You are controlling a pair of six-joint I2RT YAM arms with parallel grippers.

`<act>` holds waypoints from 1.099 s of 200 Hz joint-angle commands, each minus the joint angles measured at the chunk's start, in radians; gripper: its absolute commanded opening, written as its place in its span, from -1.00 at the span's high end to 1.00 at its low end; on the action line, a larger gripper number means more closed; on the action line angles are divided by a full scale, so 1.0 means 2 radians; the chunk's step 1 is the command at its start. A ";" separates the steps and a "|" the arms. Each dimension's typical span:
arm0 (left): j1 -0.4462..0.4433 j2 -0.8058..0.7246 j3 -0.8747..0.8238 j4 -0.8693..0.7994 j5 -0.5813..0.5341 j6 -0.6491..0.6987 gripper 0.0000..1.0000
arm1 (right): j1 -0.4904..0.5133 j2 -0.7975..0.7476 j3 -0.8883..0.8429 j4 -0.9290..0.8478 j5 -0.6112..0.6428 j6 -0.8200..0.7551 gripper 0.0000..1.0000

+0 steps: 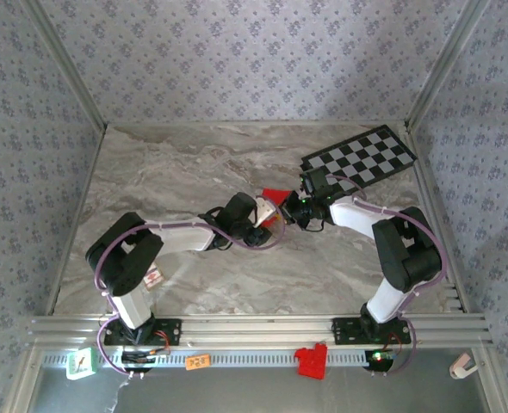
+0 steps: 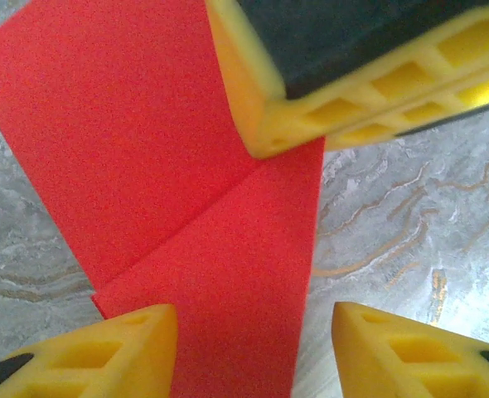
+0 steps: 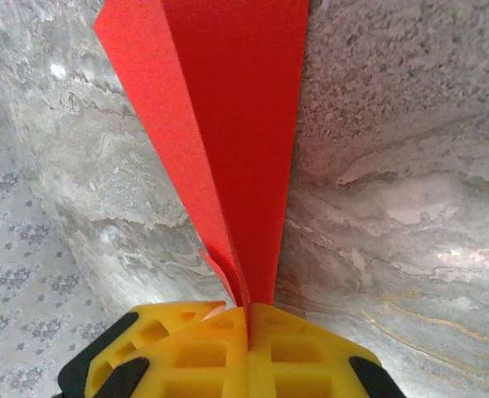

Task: Fold a paper plane with a square sheet of paper (pick it up from the middle)
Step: Fold the wing for the fifth time at the center of the table.

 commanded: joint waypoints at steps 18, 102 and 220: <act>-0.001 0.012 0.006 0.030 -0.004 0.007 0.02 | -0.002 -0.004 0.015 -0.020 -0.009 0.011 0.91; -0.001 0.018 -0.004 0.031 0.003 0.019 0.24 | -0.002 0.001 0.019 -0.025 -0.010 0.012 0.86; -0.001 0.022 -0.004 0.024 0.013 0.022 0.58 | -0.002 0.006 0.017 -0.031 -0.004 0.013 0.57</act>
